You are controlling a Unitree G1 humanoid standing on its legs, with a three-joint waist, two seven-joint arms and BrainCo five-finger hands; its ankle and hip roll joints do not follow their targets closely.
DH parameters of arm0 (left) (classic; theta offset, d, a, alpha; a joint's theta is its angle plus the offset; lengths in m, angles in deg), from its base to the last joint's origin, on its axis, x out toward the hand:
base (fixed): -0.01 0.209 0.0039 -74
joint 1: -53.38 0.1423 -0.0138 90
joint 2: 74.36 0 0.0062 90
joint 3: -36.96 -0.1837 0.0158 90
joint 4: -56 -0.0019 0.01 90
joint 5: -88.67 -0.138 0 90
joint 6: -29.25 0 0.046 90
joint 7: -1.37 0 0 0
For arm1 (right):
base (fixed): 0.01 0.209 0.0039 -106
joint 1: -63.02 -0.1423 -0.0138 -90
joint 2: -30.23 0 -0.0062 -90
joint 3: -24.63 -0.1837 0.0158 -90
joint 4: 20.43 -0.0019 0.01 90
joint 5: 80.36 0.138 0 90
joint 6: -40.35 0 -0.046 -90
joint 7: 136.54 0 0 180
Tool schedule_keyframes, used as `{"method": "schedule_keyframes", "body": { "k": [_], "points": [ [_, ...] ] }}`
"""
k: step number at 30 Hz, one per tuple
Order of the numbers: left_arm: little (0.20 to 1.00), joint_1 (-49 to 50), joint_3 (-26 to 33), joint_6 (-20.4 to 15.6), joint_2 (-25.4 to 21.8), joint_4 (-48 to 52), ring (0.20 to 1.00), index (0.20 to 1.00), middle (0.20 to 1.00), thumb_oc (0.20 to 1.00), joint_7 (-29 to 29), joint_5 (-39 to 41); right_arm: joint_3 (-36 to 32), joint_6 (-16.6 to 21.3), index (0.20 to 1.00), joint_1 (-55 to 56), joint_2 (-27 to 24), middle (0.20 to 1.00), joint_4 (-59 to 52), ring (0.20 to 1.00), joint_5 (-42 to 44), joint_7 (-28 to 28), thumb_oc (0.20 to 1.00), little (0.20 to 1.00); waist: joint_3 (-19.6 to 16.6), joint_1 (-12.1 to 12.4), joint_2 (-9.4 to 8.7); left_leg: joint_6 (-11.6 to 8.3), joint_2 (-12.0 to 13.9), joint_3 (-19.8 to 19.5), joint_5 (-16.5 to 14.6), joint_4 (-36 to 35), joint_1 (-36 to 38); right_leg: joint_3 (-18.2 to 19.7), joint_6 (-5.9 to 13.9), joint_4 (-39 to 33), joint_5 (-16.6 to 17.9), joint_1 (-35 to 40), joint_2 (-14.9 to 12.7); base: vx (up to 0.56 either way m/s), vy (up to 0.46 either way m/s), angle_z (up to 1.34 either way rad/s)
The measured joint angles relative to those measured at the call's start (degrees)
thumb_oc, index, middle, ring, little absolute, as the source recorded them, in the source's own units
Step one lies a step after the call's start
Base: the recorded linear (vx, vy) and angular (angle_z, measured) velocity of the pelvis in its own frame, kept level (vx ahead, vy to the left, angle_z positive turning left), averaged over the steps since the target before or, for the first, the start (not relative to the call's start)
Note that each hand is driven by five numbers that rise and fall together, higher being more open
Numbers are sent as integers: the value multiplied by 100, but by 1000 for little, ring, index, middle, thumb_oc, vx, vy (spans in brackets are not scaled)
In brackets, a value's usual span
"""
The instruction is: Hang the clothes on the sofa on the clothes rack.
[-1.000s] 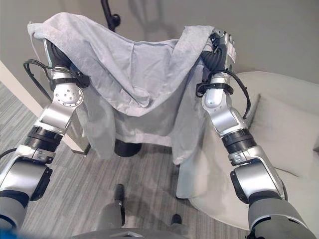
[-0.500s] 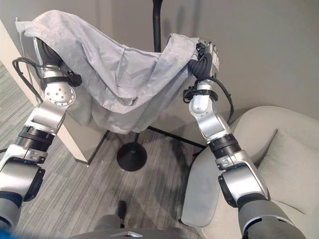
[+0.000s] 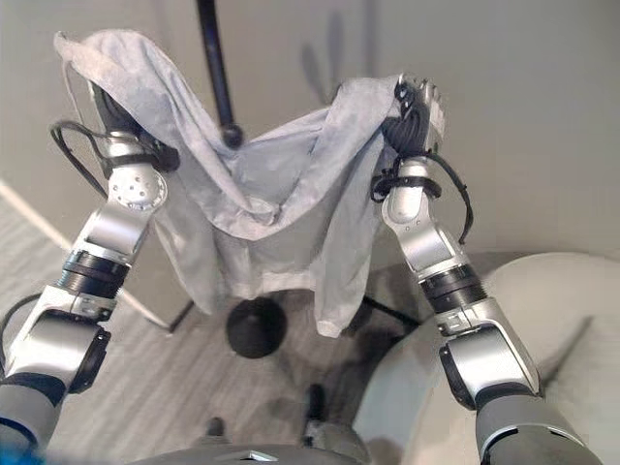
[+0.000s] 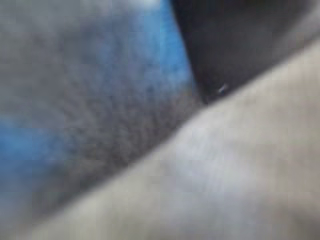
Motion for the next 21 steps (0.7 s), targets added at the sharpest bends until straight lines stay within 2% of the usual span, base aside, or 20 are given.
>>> {"method": "schedule_keyframes", "body": {
  "k": [1, 3, 4, 5, 6, 7, 11, 15, 21],
  "points": [
    [200, 121, 4, 0, -2, 27, 200, 200, 200, 200, 2, 1, 12, 91, 200, -60, 3, 200, -61, 200, 0, 1, 200, 200, -21, 1, -33, -44, -5, 263, 59, 402, -163, 18, -86, -1, -48, 57, 20, 11, -69, 4],
    [200, 165, 4, 2, -29, 49, 200, 200, 200, 200, -8, 2, 22, 142, 200, -116, -11, 200, -12, 200, 4, 2, 200, 200, -6, -26, -82, -112, -233, 464, -5, 267, -423, 45, -105, 1, -77, 53, -127, 5, -23, 8],
    [200, 164, 3, -1, -29, 56, 200, 200, 200, 200, -13, 1, 26, 130, 200, -111, 2, 200, 99, 200, 6, 3, 200, 200, -4, -25, -54, -43, -505, 702, 34, 31, -586, 46, -96, 0, -105, 52, -186, 37, -11, 10],
    [200, 161, 4, 1, -28, 68, 200, 200, 200, 200, -30, 2, 16, 115, 200, -111, -1, 200, 188, 200, 10, 6, 200, 200, 3, -30, -15, 98, -771, 730, 129, -48, -794, 42, -95, -4, -197, 44, -205, 100, 11, 3],
    [200, 161, 4, 0, -28, 97, 200, 200, 200, 200, -45, 1, 11, 106, 200, -112, -4, 200, 202, 200, 10, 13, 200, 200, 4, -31, 50, 228, -940, 723, 219, -87, -932, 33, -108, -23, -208, 15, -187, 153, 32, -17],
    [200, 168, 5, 2, -47, 111, 200, 200, 200, 200, -46, 2, 30, 112, 200, -110, 27, 200, 202, 200, 9, 5, 200, 200, 1, -4, 72, 482, -1061, 557, 401, -127, -916, 78, -144, -33, -231, 10, -202, 150, 54, -15],
    [200, 171, -13, 3, -44, 311, 200, 200, 200, 200, -85, 0, 28, 149, 200, -109, 6, 200, 141, 200, 6, -10, 200, 200, -6, -41, 82, 684, -1126, 854, 637, -393, -760, 53, -48, -32, -206, 71, -338, 93, 47, 3],
    [200, 198, 6, 7, -79, 446, 200, 200, 200, 200, -119, 0, 27, 149, 200, -96, 21, 200, 108, 200, 5, -17, 200, 200, -17, -14, 100, 739, -1261, 857, 647, -415, -653, 28, 8, -16, -219, 197, -477, 99, 63, 10],
    [200, 639, 217, 30, -114, 792, 200, 200, 200, 200, -130, -2, 4, 151, 200, 332, 138, 200, -314, 200, -1, -193, 200, 200, -20, -29, 108, 800, -1289, 903, 584, -419, -478, 56, 70, -4, -263, 358, -506, 69, 52, -3]
  ]
}}
